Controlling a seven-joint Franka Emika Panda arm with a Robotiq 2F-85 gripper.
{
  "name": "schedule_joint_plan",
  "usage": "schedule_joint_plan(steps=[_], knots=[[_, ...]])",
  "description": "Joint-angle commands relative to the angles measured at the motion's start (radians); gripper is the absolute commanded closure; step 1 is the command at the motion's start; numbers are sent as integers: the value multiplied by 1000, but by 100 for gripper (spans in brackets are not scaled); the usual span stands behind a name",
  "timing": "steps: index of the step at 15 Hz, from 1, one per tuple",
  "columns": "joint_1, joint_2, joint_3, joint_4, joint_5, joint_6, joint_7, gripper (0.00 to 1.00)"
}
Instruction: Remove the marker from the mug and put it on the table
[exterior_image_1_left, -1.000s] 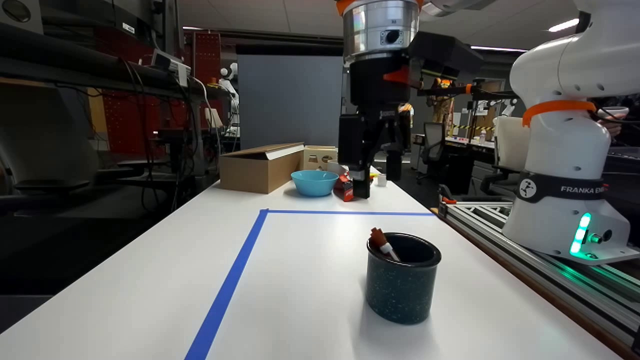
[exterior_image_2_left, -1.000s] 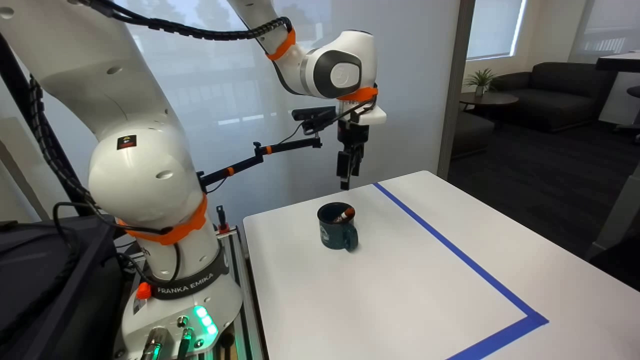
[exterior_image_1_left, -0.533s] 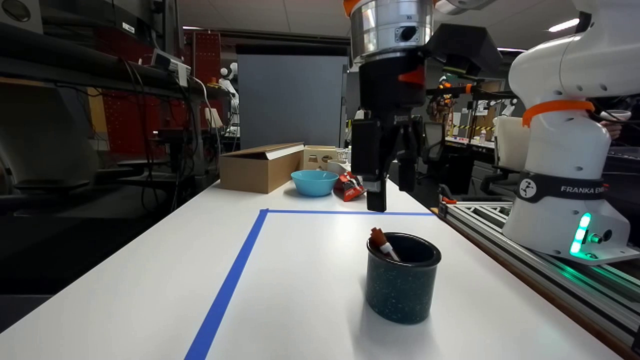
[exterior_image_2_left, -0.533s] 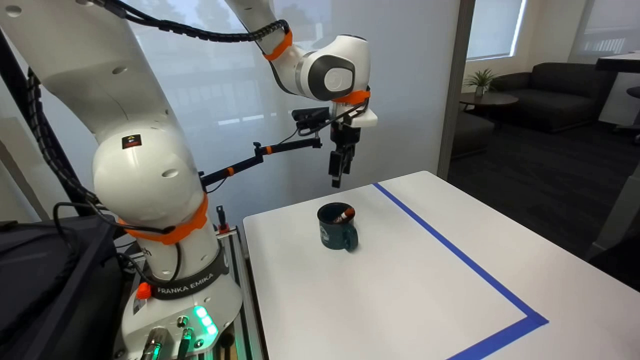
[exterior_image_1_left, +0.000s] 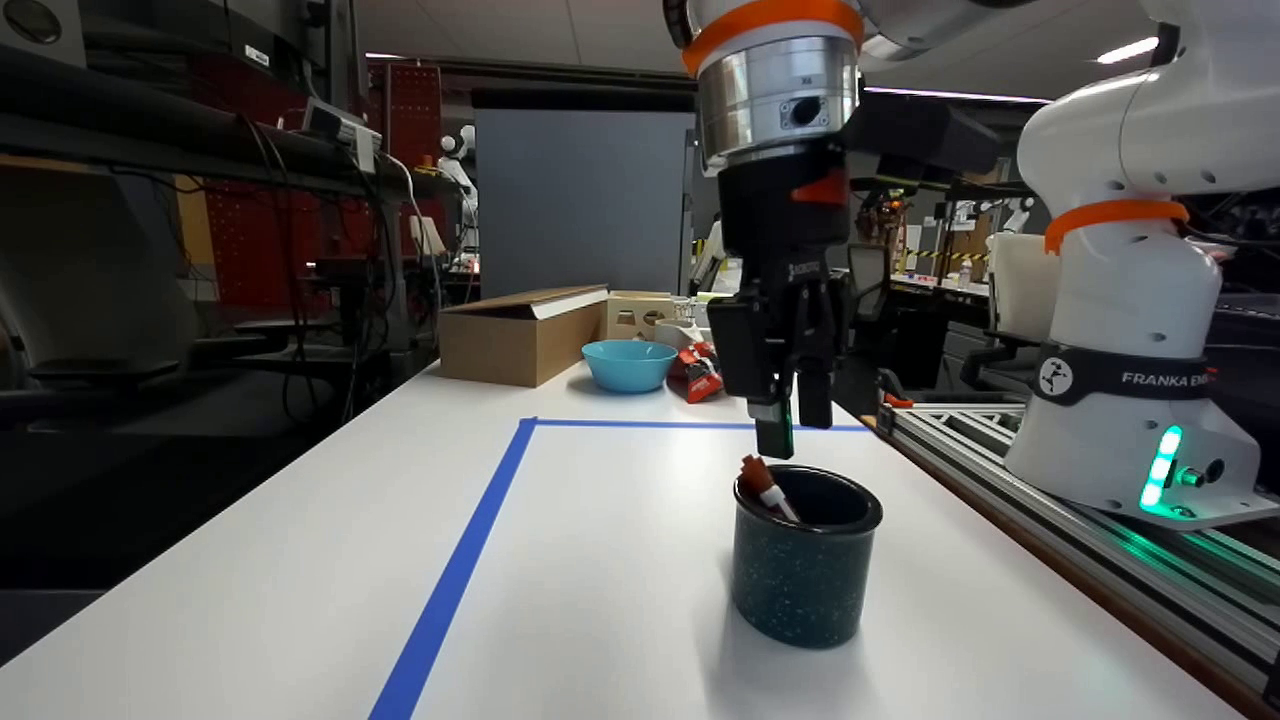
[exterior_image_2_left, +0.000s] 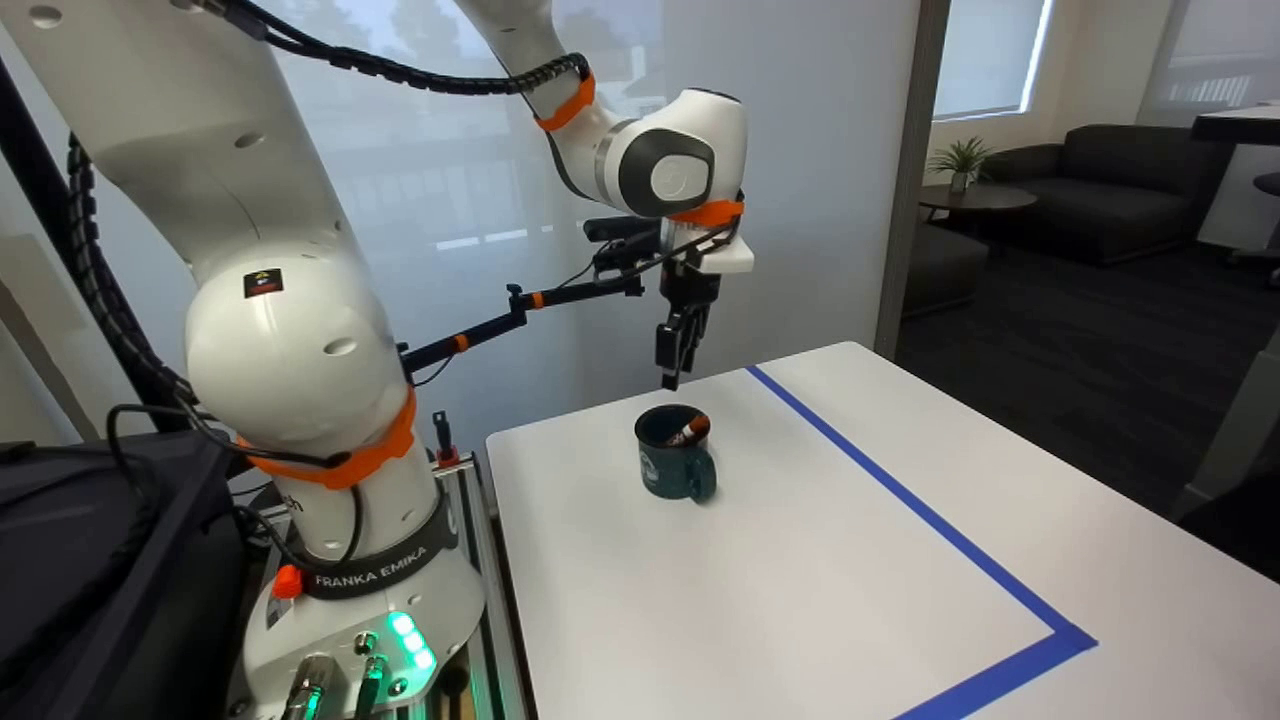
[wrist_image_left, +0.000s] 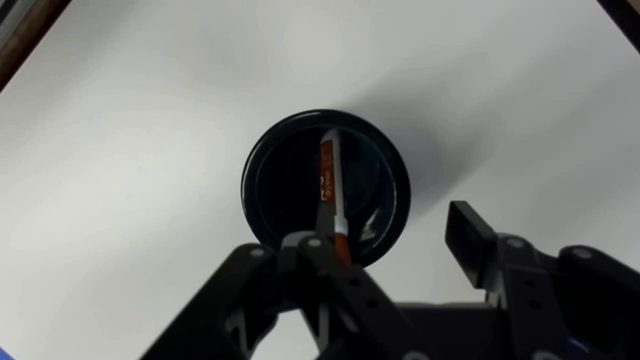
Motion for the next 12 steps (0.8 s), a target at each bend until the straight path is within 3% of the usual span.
schedule_joint_plan(steps=[1,2,3,5,7,12], knots=[[9,17,-7,-24,43,52,-23,42],[9,25,-7,-28,47,64,-23,39],[10,33,-8,-32,53,76,-28,49],[8,47,-11,-39,56,90,-29,41],[6,53,-15,-48,56,102,-28,45],[3,62,-29,-72,63,116,-28,40]])
